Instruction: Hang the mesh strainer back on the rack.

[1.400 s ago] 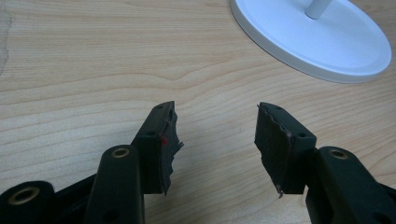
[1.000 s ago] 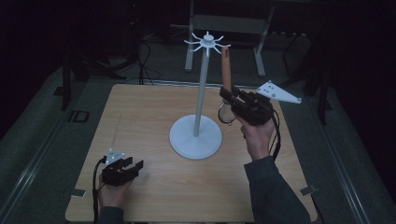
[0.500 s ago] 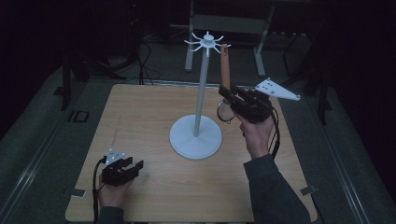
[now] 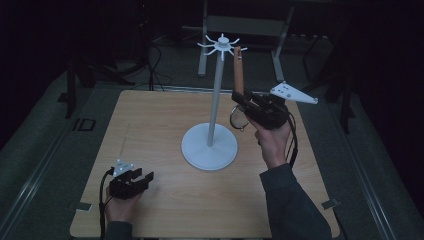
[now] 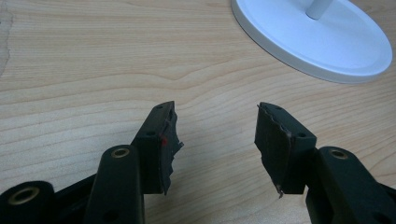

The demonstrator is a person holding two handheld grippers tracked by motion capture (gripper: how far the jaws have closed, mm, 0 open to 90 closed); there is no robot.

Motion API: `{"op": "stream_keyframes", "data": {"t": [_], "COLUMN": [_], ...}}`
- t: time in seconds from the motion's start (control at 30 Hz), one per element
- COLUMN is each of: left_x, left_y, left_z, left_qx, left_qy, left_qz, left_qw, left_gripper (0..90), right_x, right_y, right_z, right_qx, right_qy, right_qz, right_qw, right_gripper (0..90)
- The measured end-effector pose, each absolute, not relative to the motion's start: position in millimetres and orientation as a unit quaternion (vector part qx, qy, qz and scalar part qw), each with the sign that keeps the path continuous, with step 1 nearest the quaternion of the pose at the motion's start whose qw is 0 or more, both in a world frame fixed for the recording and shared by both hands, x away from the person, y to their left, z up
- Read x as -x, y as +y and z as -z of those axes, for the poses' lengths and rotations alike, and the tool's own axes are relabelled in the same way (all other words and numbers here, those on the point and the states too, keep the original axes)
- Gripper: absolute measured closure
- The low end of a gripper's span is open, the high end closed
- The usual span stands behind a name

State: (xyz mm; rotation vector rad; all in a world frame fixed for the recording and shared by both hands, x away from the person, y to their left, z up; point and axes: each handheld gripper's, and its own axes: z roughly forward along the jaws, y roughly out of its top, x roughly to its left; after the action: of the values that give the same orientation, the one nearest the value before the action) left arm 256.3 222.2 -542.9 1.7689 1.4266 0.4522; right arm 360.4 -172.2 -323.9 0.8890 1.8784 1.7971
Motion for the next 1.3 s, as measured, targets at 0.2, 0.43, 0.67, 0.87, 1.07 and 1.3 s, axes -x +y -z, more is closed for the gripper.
{"op": "stream_keyframes", "data": {"t": [0.2,0.43,0.67,0.87,1.07,1.3], "left_x": [-256.3,-256.4,-256.3,-256.3,-256.2,-256.3], "left_y": [222.3,222.0,222.5,222.7,222.4,222.2], "left_z": [542.9,543.0,542.9,542.8,542.7,542.9], "left_qx": [-0.7,-0.699,-0.699,-0.699,-0.698,-0.699], "left_qy": [0.564,0.564,0.564,0.564,0.565,0.564], "left_qz": [-0.179,-0.178,-0.179,-0.179,-0.18,-0.179], "left_qw": [0.401,0.401,0.401,0.401,0.402,0.401], "left_gripper": [48.5,48.5,48.5,48.5,48.5,48.4], "right_x": [-363.2,-366.3,-368.1,-365.4,-362.4,-358.7], "right_y": [-169.8,-167.2,-164.1,-163.6,-166.6,-170.5], "right_z": [324.5,326.2,330.5,332.6,332.4,334.9], "right_qx": [-0.318,-0.318,-0.315,-0.321,-0.328,-0.327], "right_qy": [0.675,0.682,0.692,0.692,0.688,0.699], "right_qz": [-0.639,-0.632,-0.622,-0.61,-0.604,-0.576], "right_qw": [0.188,0.185,0.186,0.214,0.234,0.267], "right_gripper": [69.3,69.2,68.6,59.5,49.7,42.5]}}
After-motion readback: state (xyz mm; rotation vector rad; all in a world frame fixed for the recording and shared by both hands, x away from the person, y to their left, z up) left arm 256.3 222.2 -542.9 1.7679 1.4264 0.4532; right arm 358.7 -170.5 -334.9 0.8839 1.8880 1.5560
